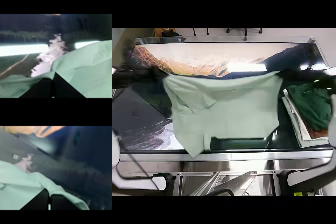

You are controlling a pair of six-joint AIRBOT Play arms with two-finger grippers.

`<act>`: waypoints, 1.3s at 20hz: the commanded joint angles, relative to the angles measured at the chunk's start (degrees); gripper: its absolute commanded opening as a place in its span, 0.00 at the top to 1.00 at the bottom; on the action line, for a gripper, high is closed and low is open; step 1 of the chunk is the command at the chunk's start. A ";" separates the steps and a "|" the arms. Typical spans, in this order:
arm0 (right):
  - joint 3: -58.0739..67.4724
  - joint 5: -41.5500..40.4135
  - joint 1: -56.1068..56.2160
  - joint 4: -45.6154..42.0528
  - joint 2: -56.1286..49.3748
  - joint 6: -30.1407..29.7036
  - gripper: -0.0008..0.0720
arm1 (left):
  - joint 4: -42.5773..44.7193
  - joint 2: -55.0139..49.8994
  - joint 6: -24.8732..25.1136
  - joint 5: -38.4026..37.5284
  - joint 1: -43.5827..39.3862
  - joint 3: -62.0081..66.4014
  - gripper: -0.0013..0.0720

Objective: Fold the shirts.

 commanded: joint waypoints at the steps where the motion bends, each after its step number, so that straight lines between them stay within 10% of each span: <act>1: 3.10 -5.88 2.25 1.55 -12.79 -2.27 0.96 | 2.54 -15.21 -0.26 0.79 -2.34 8.48 0.97; 9: 14.36 2.84 0.85 -3.08 -17.35 2.80 0.96 | 10.62 -22.40 -6.84 -5.73 -2.86 28.28 0.97; 13: 14.14 5.95 0.35 -15.17 -16.98 7.28 0.96 | 19.21 -22.29 -8.04 -9.62 -2.84 26.12 0.97; 26: 14.10 4.96 2.14 -17.11 -18.51 7.28 0.96 | 19.08 -22.32 -5.22 -0.98 -4.42 13.29 0.96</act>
